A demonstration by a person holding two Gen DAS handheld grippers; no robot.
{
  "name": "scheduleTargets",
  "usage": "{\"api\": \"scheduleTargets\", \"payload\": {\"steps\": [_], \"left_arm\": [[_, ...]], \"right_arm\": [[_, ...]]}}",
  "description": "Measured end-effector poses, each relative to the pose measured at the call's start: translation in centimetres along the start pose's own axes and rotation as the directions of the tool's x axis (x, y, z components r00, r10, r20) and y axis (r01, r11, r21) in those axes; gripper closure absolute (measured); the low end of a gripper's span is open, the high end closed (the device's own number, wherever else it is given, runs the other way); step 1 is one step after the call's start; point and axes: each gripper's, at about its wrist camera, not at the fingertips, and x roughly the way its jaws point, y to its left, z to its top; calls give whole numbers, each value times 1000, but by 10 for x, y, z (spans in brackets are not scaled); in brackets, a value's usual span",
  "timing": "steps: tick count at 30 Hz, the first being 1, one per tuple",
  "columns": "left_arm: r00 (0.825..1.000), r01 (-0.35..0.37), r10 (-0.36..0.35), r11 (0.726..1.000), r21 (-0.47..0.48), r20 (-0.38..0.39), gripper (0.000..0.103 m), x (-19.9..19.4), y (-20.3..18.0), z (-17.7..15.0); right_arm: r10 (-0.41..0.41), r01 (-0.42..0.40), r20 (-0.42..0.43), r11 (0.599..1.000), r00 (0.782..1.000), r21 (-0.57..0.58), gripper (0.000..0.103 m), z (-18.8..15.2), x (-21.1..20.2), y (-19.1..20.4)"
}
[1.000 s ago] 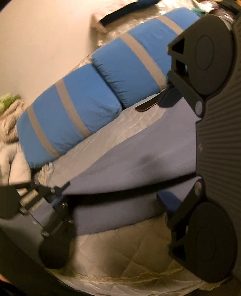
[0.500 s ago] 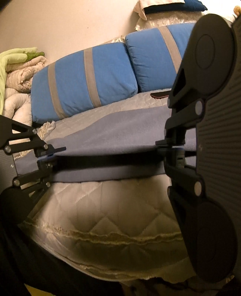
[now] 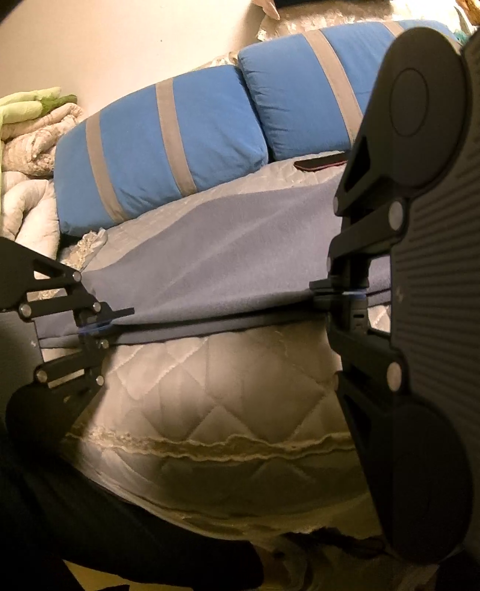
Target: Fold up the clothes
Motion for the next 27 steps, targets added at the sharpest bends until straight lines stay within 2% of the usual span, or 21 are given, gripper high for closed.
{"api": "scheduleTargets", "payload": {"steps": [1,2,3,4,5,7,9,10,11,13,15,18,20,21,24,27], "left_arm": [[1000,3,-3,1000,1,-2,101,1,0,0],[1000,2,-2,1000,-1,-2,101,2,0,1],[1000,3,-3,1000,-6,-6,100,2,1,1],[1000,9,-9,1000,-11,-12,99,3,2,0],[1000,14,-14,1000,-15,-18,98,3,3,0],[998,49,-51,998,-42,-38,97,2,10,-3],[992,109,-116,986,-123,-52,79,-2,28,-8],[986,146,-157,972,-184,-49,61,-5,41,-11],[979,182,-198,953,-244,-44,51,-8,55,-15],[964,256,-267,897,-362,21,47,-16,85,-21],[948,315,-299,821,-475,111,46,-22,117,-24],[925,380,-280,687,-619,257,46,-19,161,-24],[917,396,-233,622,-675,323,46,-10,182,-18],[913,403,-212,597,-694,348,46,-3,190,-13],[893,442,-199,545,-713,403,46,29,203,8],[872,486,-229,510,-709,433,47,62,199,22]], "right_arm": [[-2,2,2,1000,1000,-1,93,0,0,1],[-9,9,4,1000,1000,2,75,0,-1,0],[-20,20,5,1000,1000,8,69,0,-2,-2],[-29,29,10,999,1000,23,54,-1,-4,-5],[-29,28,17,998,999,55,32,-2,-7,-10],[-1,-5,31,986,1000,167,12,-6,-14,-27],[39,-46,33,954,999,295,9,-11,-18,-46],[51,-59,32,931,998,360,6,-15,-19,-56],[57,-65,31,903,998,425,3,-19,-18,-67],[67,-71,27,834,997,548,2,-29,-14,-88],[70,-60,13,743,997,666,1,-40,-6,-110],[45,0,-37,643,998,766,1,-54,11,-135],[33,33,-66,608,997,793,1,-65,20,-147],[30,42,-76,599,997,799,1,-69,25,-153],[28,39,-69,596,997,802,1,-86,38,-174],[32,28,-57,572,998,820,1,-111,59,-204]]}}
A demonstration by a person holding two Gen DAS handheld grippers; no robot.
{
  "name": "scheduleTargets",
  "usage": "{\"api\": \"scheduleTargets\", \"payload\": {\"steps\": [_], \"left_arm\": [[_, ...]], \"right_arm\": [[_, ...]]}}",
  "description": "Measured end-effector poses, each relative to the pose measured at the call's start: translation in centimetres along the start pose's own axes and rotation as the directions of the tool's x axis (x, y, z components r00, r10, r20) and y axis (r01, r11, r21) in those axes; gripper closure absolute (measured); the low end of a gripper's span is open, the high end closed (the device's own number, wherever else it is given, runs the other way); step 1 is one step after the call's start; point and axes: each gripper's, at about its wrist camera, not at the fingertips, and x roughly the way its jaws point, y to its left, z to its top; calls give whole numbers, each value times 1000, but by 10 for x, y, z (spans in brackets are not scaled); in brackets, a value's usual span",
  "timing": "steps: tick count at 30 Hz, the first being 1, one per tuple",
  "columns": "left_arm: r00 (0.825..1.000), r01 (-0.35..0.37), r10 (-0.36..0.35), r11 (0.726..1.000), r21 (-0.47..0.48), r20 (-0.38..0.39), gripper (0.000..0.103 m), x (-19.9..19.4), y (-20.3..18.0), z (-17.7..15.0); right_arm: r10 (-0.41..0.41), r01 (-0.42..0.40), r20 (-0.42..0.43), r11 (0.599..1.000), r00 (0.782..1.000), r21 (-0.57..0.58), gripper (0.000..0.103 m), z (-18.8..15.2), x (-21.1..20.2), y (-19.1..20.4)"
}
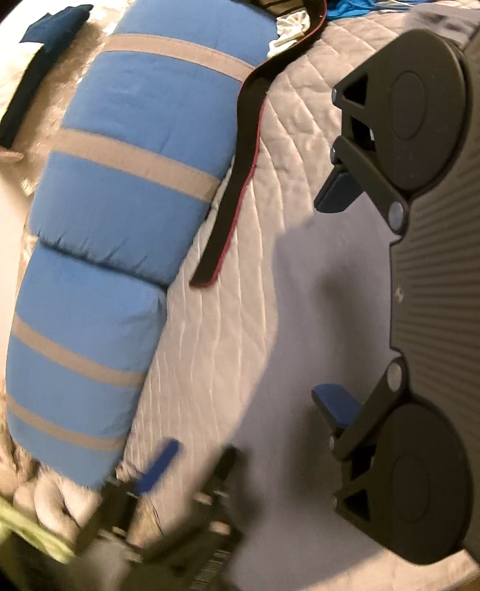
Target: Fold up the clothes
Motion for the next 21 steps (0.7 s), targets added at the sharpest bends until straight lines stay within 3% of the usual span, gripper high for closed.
{"api": "scheduleTargets", "payload": {"steps": [4,7,12,15,16,17,18,19,21], "left_arm": [[997,65,-67,996,-62,-33,59,40,14,-9],[989,143,-148,979,-142,-27,61,51,29,-24],[962,259,-273,921,-291,-9,66,63,58,-43],[948,298,-318,892,-340,-2,76,67,70,-46],[944,309,-331,882,-357,0,80,68,74,-47],[940,319,-342,872,-372,4,86,69,78,-48],[936,329,-353,862,-385,9,88,69,81,-49],[932,335,-361,854,-398,11,94,69,83,-49],[928,344,-372,838,-424,18,99,69,88,-50]], "right_arm": [[145,-146,11,985,989,94,2,12,29,-53],[289,-287,13,944,957,161,6,12,49,-82],[383,-354,-34,881,923,313,21,3,80,-113],[422,-374,-58,852,905,367,28,-3,93,-121],[435,-380,-67,843,898,382,41,-5,97,-123],[442,-381,-72,836,894,394,60,-7,101,-124],[443,-379,-73,832,894,406,68,-7,103,-126],[443,-375,-73,825,893,422,85,-8,105,-128],[442,-367,-69,814,895,451,91,-9,104,-131]]}}
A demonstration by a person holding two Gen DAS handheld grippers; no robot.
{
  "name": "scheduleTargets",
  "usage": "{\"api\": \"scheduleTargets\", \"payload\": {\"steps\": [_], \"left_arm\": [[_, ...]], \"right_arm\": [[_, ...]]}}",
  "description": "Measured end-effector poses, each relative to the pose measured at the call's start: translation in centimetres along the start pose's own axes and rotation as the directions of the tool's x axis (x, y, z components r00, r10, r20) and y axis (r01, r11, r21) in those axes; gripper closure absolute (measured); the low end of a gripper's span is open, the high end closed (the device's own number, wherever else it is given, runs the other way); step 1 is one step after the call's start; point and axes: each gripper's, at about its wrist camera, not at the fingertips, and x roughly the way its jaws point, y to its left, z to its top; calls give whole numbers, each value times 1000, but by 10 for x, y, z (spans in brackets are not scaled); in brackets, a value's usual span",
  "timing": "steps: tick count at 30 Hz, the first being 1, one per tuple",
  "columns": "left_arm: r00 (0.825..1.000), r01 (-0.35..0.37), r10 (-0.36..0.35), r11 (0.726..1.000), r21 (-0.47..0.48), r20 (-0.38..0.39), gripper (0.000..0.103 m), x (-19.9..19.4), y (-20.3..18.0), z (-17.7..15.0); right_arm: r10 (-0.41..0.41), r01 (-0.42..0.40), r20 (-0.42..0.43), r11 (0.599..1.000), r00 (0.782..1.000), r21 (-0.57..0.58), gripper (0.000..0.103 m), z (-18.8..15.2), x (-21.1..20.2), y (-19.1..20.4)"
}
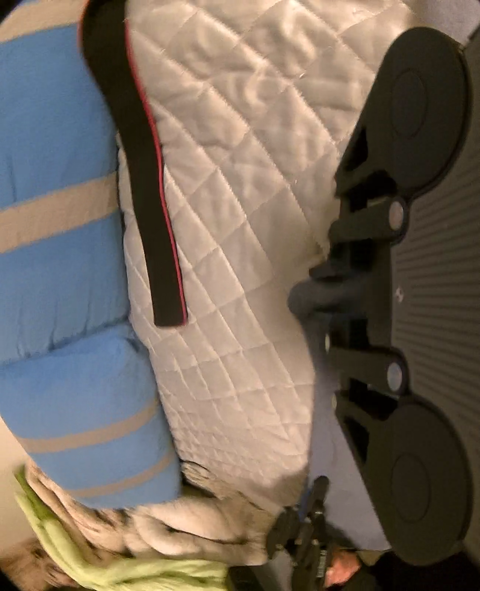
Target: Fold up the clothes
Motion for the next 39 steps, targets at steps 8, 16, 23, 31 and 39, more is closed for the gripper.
{"api": "scheduleTargets", "payload": {"steps": [8,16,23,31,39], "left_arm": [[1000,-5,5,995,-103,3,101,-5,14,2],[996,-59,54,996,-74,-70,100,-3,13,2],[994,-81,71,989,-121,-85,100,-15,20,3],[950,-298,310,938,-175,43,86,-61,19,10],[864,-405,471,861,-307,181,45,-113,-6,10]], "right_arm": [[-19,19,42,1000,999,-5,94,-3,-14,6],[-20,19,65,1000,998,14,94,-3,-16,5],[-92,90,86,995,992,33,47,-2,-18,4],[-193,232,263,965,945,-127,5,-3,-35,42],[-261,401,423,870,868,-286,0,-11,-51,100]]}}
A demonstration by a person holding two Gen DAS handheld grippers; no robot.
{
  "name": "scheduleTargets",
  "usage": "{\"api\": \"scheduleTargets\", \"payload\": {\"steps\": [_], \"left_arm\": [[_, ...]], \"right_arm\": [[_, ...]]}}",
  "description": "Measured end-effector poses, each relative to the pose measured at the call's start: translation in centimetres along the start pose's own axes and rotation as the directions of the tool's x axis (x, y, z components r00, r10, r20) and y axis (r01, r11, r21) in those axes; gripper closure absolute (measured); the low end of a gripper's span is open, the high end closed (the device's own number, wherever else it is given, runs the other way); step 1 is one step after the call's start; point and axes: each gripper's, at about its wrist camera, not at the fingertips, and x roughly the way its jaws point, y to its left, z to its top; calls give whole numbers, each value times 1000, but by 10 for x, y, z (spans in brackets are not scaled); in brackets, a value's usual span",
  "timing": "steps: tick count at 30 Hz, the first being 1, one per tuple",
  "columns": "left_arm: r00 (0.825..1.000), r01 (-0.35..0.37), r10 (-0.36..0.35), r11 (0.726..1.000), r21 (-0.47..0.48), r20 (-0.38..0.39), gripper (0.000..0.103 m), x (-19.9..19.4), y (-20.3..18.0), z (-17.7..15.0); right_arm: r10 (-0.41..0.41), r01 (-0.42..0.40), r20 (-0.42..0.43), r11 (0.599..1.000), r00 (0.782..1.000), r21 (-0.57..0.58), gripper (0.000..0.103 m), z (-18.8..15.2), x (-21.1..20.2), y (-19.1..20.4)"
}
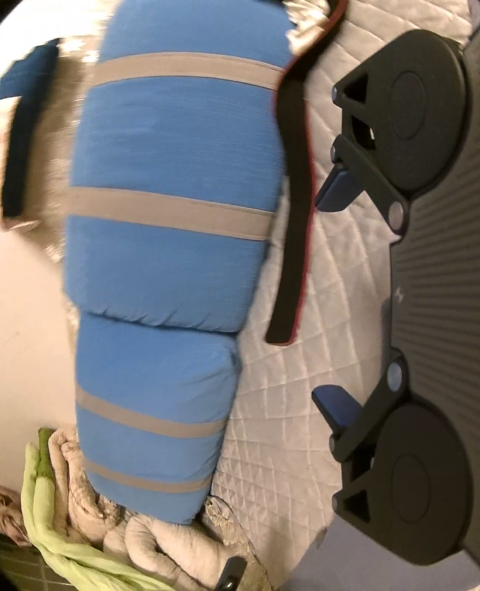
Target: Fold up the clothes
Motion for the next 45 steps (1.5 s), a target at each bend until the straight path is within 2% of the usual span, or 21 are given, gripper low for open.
{"api": "scheduleTargets", "payload": {"steps": [4,10,14,18,23,27,30,35,39,45], "left_arm": [[998,-16,16,1000,-3,66,44,-24,-6,-8],[985,-63,75,995,-78,156,42,-56,6,-29],[971,-81,110,987,-141,212,36,-74,22,-44],[961,-103,148,976,-192,234,35,-87,43,-63],[949,-95,178,947,-306,258,35,-113,77,-98],[920,-85,231,906,-415,315,34,-142,108,-132],[905,-78,265,873,-481,333,33,-155,130,-153],[912,-67,287,807,-587,291,32,-158,165,-172],[920,7,253,754,-657,301,32,-159,187,-185],[945,101,189,611,-785,269,33,-139,215,-187]], "right_arm": [[-64,69,59,993,996,-91,0,3,-11,18],[-143,154,101,982,985,-108,0,7,-28,32],[-147,161,133,981,980,-106,0,13,-42,46],[-142,156,149,984,979,-82,0,17,-56,64],[-115,128,169,989,979,-70,0,13,-70,85],[-93,109,176,991,980,-82,0,7,-77,97],[-82,99,177,991,981,-89,0,4,-79,104],[-54,74,170,991,984,-112,0,2,-77,117],[-24,51,162,986,986,-160,0,1,-69,129],[-14,41,150,983,989,-180,0,-1,-65,134]]}}
